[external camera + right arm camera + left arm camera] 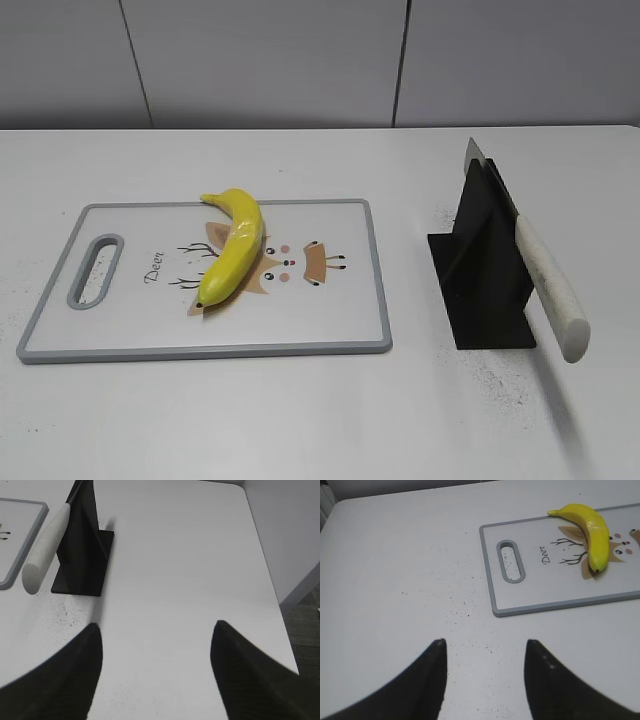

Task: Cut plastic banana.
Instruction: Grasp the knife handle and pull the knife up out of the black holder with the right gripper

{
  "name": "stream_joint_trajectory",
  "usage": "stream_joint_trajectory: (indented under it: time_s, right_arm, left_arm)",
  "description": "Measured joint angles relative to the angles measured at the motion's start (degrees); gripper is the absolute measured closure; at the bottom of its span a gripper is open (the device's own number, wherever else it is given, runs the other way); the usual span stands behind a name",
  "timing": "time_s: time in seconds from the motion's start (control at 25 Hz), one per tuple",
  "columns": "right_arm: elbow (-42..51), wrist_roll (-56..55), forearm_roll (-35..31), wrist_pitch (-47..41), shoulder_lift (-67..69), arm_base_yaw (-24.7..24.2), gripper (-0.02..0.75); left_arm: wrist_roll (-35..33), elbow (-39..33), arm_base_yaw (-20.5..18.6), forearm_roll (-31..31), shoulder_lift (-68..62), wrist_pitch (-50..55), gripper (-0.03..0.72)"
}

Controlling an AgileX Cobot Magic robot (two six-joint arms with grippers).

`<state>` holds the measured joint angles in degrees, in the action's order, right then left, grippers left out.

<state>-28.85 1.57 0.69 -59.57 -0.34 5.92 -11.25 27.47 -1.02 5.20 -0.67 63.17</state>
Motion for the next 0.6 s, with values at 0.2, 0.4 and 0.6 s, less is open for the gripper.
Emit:
stream_joint_trajectory:
  time_s: [0.2, 0.4, 0.6]
  right_arm:
    - [0.0, 0.0, 0.0, 0.0, 0.0, 0.0, 0.225]
    - [0.0, 0.0, 0.0, -0.1, 0.0, 0.0, 0.225]
    - [0.0, 0.0, 0.0, -0.1, 0.0, 0.0, 0.225]
  left_arm:
    - [0.0, 0.0, 0.0, 0.0, 0.0, 0.0, 0.21]
    - [0.0, 0.0, 0.0, 0.0, 0.0, 0.0, 0.21]
    - [0.0, 0.0, 0.0, 0.0, 0.0, 0.0, 0.21]
